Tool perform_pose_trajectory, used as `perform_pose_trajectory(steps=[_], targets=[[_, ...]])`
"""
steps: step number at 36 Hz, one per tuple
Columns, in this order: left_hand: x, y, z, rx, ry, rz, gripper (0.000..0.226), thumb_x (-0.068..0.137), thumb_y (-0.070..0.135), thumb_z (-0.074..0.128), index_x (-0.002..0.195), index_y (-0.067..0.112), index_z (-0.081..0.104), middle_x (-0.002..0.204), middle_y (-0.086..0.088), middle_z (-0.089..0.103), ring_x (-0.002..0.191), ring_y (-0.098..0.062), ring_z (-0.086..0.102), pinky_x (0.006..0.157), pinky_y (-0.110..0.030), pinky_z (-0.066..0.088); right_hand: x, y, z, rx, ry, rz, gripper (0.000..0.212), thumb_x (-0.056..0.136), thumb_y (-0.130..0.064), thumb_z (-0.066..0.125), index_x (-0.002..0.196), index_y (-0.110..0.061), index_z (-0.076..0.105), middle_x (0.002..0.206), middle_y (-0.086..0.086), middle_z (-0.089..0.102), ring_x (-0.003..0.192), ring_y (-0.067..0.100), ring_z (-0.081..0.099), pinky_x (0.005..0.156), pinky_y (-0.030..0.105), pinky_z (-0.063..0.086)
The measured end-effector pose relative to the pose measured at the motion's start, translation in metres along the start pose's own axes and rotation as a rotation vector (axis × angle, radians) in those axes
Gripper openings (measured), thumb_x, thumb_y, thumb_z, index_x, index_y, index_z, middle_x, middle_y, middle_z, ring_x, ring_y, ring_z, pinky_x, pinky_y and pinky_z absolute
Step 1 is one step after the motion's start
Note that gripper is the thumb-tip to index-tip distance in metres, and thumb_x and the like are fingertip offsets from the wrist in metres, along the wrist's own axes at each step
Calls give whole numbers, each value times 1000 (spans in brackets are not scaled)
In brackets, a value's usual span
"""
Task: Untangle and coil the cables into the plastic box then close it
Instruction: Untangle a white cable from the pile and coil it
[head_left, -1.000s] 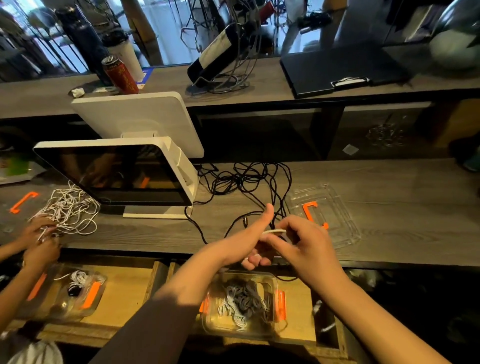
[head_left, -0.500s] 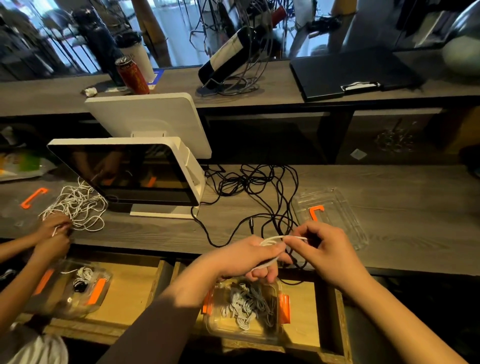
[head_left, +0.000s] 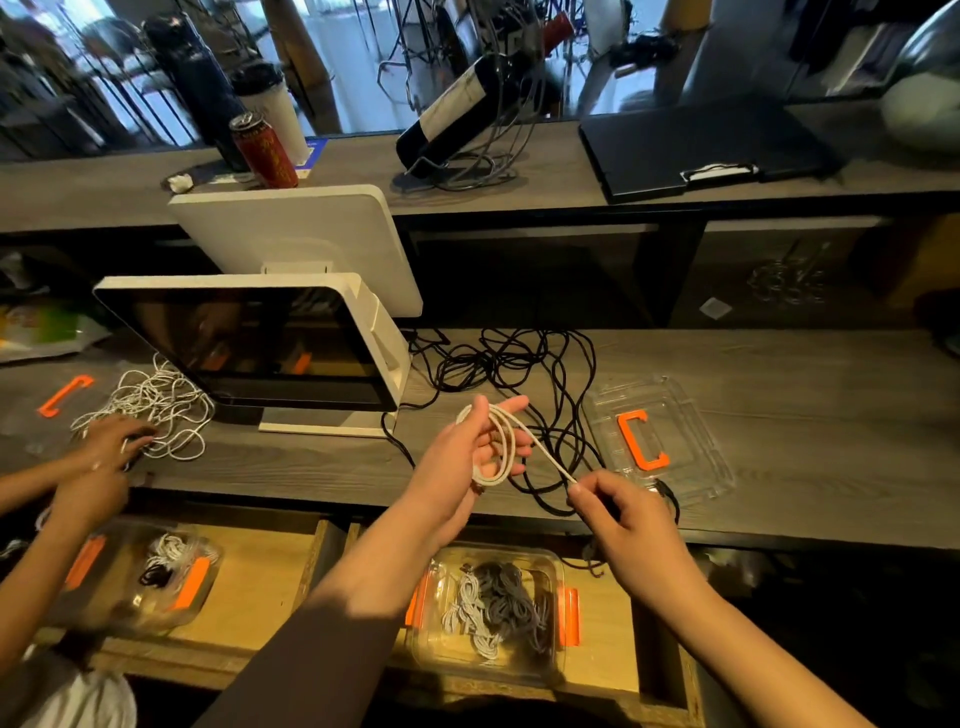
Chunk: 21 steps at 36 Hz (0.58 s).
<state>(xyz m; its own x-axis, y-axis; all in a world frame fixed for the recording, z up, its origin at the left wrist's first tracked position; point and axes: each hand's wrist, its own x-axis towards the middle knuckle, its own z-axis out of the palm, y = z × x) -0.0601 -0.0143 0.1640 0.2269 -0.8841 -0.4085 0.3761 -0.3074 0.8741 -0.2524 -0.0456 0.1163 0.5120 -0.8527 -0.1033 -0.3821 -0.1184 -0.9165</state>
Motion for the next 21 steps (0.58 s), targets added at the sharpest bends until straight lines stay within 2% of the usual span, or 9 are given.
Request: perform_pose_trajectory(steps=[2, 5, 7, 9, 13, 17, 21], targets=[[-1, -1, 2, -25, 42, -1, 47, 107, 43, 33, 118, 21, 73, 101, -9, 72, 89, -15, 68, 75, -26, 56, 0, -2, 2, 5, -4, 1, 19, 98, -36, 55, 83, -30, 65, 71, -9, 61, 65, 13, 59, 61, 37, 53], [0, 1, 2, -287, 22, -60, 49, 107, 44, 33, 119, 16, 71, 101, -10, 73, 91, -17, 70, 85, -32, 55, -1, -4, 4, -12, -11, -4, 19, 98, -34, 55, 82, -30, 64, 70, -11, 60, 64, 9, 56, 61, 28, 45], [1, 3, 1, -443, 12, -84, 49, 107, 44, 33, 122, 14, 68, 99, -10, 73, 95, -20, 70, 97, -38, 49, -2, -4, 6, -14, -27, 11, 19, 98, -35, 55, 84, -30, 66, 72, -8, 63, 66, 9, 57, 63, 32, 46], [3, 3, 1, -484, 35, -76, 48, 107, 43, 33, 123, 12, 67, 93, -9, 72, 92, -21, 69, 99, -40, 49, -4, -5, 9, -11, -48, 19, 18, 98, -36, 55, 86, -30, 67, 74, -2, 64, 68, 12, 58, 65, 37, 48], [6, 2, 4, -479, 117, -54, 49, 108, 41, 31, 125, 9, 64, 73, -2, 60, 67, -13, 57, 77, -32, 51, -8, -11, 19, -3, -88, 16, 18, 98, -36, 55, 85, -32, 67, 75, 3, 65, 69, 16, 60, 66, 36, 48], [11, -3, 4, -501, 192, -25, 53, 108, 44, 30, 127, 5, 60, 63, 3, 44, 53, -8, 36, 53, -22, 32, -13, -14, 29, -18, -127, 23, 19, 97, -41, 56, 85, -32, 67, 75, 4, 66, 71, 20, 61, 69, 43, 49], [15, -8, 1, -461, 273, 57, 51, 108, 43, 33, 121, 4, 62, 59, 7, 38, 50, -5, 31, 46, -19, 29, -16, -22, 32, -8, -153, -3, 28, 94, -51, 52, 86, -30, 69, 77, 4, 67, 72, 19, 61, 69, 43, 49]])
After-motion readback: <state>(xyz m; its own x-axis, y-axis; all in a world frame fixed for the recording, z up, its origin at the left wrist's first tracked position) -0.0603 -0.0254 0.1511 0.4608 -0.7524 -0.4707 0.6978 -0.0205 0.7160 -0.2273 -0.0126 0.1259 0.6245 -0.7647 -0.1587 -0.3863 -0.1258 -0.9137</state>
